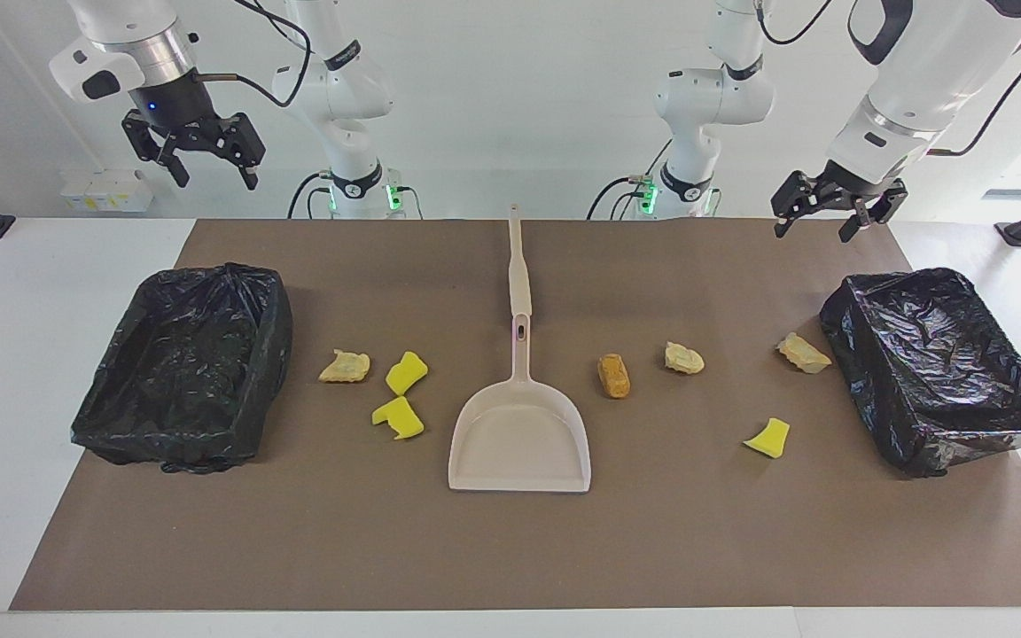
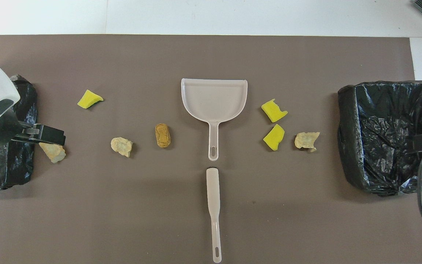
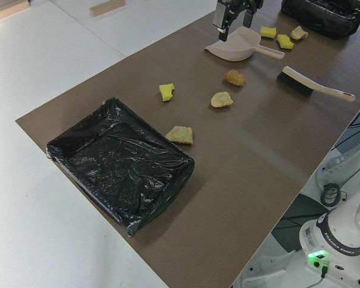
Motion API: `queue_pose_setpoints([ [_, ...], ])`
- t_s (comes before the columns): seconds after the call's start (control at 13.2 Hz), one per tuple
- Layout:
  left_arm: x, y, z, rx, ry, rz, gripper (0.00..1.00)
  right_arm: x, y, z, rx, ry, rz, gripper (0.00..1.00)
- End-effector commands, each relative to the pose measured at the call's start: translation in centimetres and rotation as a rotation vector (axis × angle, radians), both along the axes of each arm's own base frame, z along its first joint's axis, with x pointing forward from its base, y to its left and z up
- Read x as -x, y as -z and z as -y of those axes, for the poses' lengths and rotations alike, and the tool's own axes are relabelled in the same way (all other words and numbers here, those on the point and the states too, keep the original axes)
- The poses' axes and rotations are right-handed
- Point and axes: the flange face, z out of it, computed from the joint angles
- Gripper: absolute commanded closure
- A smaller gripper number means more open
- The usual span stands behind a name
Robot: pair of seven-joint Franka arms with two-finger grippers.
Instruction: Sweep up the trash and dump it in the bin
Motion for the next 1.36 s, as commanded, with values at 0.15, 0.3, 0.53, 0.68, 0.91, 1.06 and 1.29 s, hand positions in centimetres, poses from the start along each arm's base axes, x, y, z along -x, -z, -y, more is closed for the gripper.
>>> queue_pose_setpoints([
  [0.15, 2.3, 2.7, 5.3, 0.039, 0.081, 0.036, 0.00, 0.5, -0.2, 0.0, -0.024, -0.004, 0.007, 0.00],
  [0.3, 3.0, 4.3, 7.7, 0.048, 0.118, 0.040, 0.00, 0.5, -0.2, 0.0, -0.024, -0.004, 0.007, 0.00],
  [0.53, 5.4, 6.2, 13.1, 0.059, 0.105, 0.041, 0.00, 0.5, -0.2, 0.0, -0.024, -0.004, 0.007, 0.00],
  [0.68, 6.7, 7.8, 15.8, 0.064, 0.107, 0.052, 0.00, 0.5, -0.2, -0.1, -0.023, -0.005, 0.007, 0.00],
  [0.91, 9.9, 10.9, 20.4, 0.064, 0.168, 0.047, 0.00, 0.5, -0.3, 0.0, -0.023, -0.004, 0.009, 0.00],
  [1.06, 12.6, 13.4, 23.8, 0.062, 0.177, 0.047, 0.00, 0.5, -0.3, 0.0, -0.023, -0.004, 0.009, 0.00],
  [1.29, 16.7, 18.6, 27.8, 0.047, 0.251, 0.043, 0.00, 0.5, -0.2, 0.0, -0.024, -0.004, 0.007, 0.00],
])
